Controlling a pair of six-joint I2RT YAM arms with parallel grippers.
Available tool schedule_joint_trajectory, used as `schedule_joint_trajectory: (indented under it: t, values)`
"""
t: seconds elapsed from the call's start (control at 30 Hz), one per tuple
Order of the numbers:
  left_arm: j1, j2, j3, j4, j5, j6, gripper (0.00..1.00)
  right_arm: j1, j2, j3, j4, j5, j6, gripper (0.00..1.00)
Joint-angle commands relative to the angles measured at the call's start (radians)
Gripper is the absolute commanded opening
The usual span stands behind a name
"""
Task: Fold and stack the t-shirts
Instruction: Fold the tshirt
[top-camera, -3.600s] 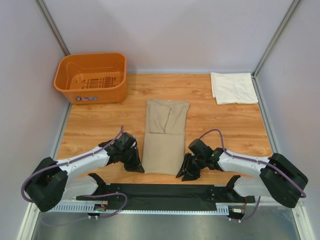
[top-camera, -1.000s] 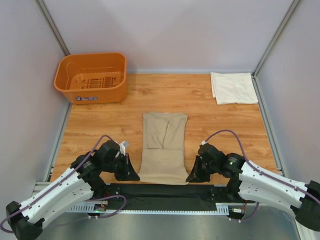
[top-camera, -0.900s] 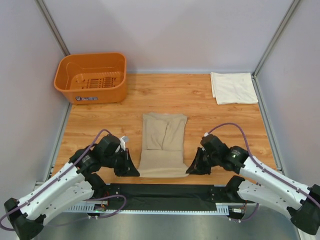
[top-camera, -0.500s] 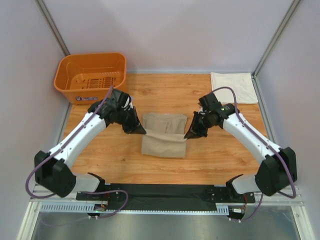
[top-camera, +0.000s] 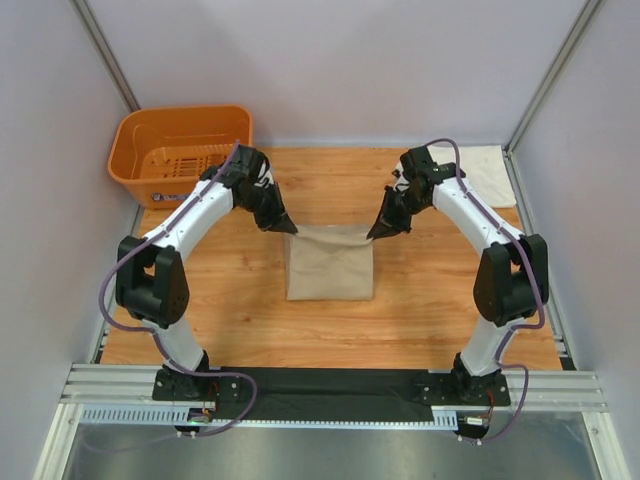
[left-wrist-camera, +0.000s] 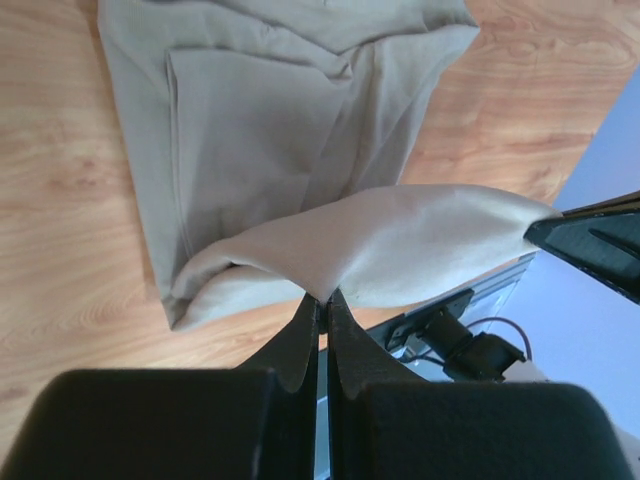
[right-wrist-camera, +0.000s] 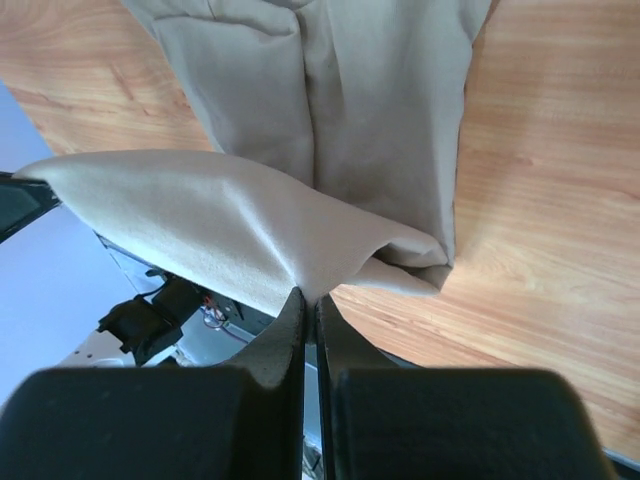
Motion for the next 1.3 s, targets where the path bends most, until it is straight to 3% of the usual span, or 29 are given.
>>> schedule_joint_trajectory:
  t: [0.0, 0.07, 0.17, 0.27, 0.3, 0.33, 0.37, 0.4, 0.43, 0.47, 0.53, 0.57, 0.67, 0.77, 0.8, 0.83, 0.87, 0.9, 1.0, 1.1, 1.27]
  values:
    - [0.018, 0.054, 0.076, 0.028, 0.04, 0.038, 0.0, -0.029, 0.064, 0.083, 0.005, -0.059, -0.044, 0.01]
    - [0.026, 0.116, 0.125, 0.008, 0.029, 0.055, 0.0, -0.04, 0.123, 0.109, 0.017, -0.07, -0.055, 0.03]
    - [0.047, 0.208, 0.206, -0.027, -0.025, 0.098, 0.0, -0.063, 0.2, 0.169, 0.077, -0.084, -0.057, 0.15]
    - [0.076, 0.278, 0.274, -0.033, -0.177, 0.153, 0.0, -0.098, 0.379, 0.339, 0.147, -0.106, -0.075, 0.27]
    - [0.084, 0.326, 0.293, -0.041, -0.194, 0.162, 0.0, -0.112, 0.497, 0.417, 0.105, -0.122, -0.086, 0.3]
    - [0.102, 0.343, 0.347, -0.074, -0.199, 0.173, 0.0, -0.133, 0.536, 0.568, 0.089, -0.104, -0.09, 0.35]
    - [0.104, 0.352, 0.366, -0.076, -0.236, 0.196, 0.03, -0.143, 0.562, 0.611, 0.092, -0.101, -0.092, 0.42]
    - [0.104, 0.345, 0.372, -0.073, -0.247, 0.198, 0.09, -0.155, 0.613, 0.669, 0.06, -0.131, -0.083, 0.48]
    - [0.11, 0.34, 0.383, -0.073, -0.229, 0.198, 0.28, -0.173, 0.624, 0.76, 0.028, -0.133, -0.087, 0.48]
    - [0.107, 0.332, 0.396, -0.09, -0.228, 0.207, 0.38, -0.175, 0.624, 0.801, -0.01, -0.121, -0.107, 0.49]
    - [0.098, 0.28, 0.384, -0.072, -0.221, 0.231, 0.95, -0.169, 0.536, 0.791, -0.053, -0.049, -0.141, 0.5]
    - [0.099, 0.263, 0.387, -0.08, -0.237, 0.25, 0.96, -0.164, 0.489, 0.675, -0.032, -0.044, -0.139, 0.5]
    - [0.09, 0.181, 0.383, -0.088, -0.268, 0.302, 0.94, -0.114, 0.304, 0.417, 0.1, -0.016, -0.146, 0.5]
    - [0.061, 0.064, 0.286, 0.0, -0.244, 0.32, 0.8, -0.057, 0.195, 0.204, 0.245, -0.016, -0.094, 0.49]
    - [0.053, 0.012, 0.213, 0.031, -0.228, 0.322, 0.72, -0.045, 0.188, 0.171, 0.326, -0.04, -0.075, 0.46]
    - [0.046, -0.011, 0.171, 0.104, -0.196, 0.311, 0.56, -0.02, 0.188, 0.15, 0.351, -0.048, -0.045, 0.44]
    - [0.04, -0.031, 0.128, 0.138, -0.179, 0.299, 0.49, -0.006, 0.206, 0.137, 0.383, -0.057, -0.04, 0.4]
    - [0.03, -0.065, 0.038, 0.222, -0.155, 0.29, 0.31, 0.017, 0.219, 0.123, 0.404, -0.086, -0.031, 0.27]
    - [0.001, -0.082, -0.077, 0.324, -0.113, 0.271, 0.1, 0.043, 0.28, 0.122, 0.483, -0.14, 0.018, 0.1]
    - [-0.022, -0.062, -0.152, 0.424, -0.103, 0.29, 0.07, 0.061, 0.349, 0.113, 0.618, -0.185, 0.1, 0.02]
    - [-0.031, 0.005, -0.226, 0.547, -0.106, 0.267, 0.0, 0.057, 0.475, 0.115, 0.865, -0.241, 0.189, 0.0]
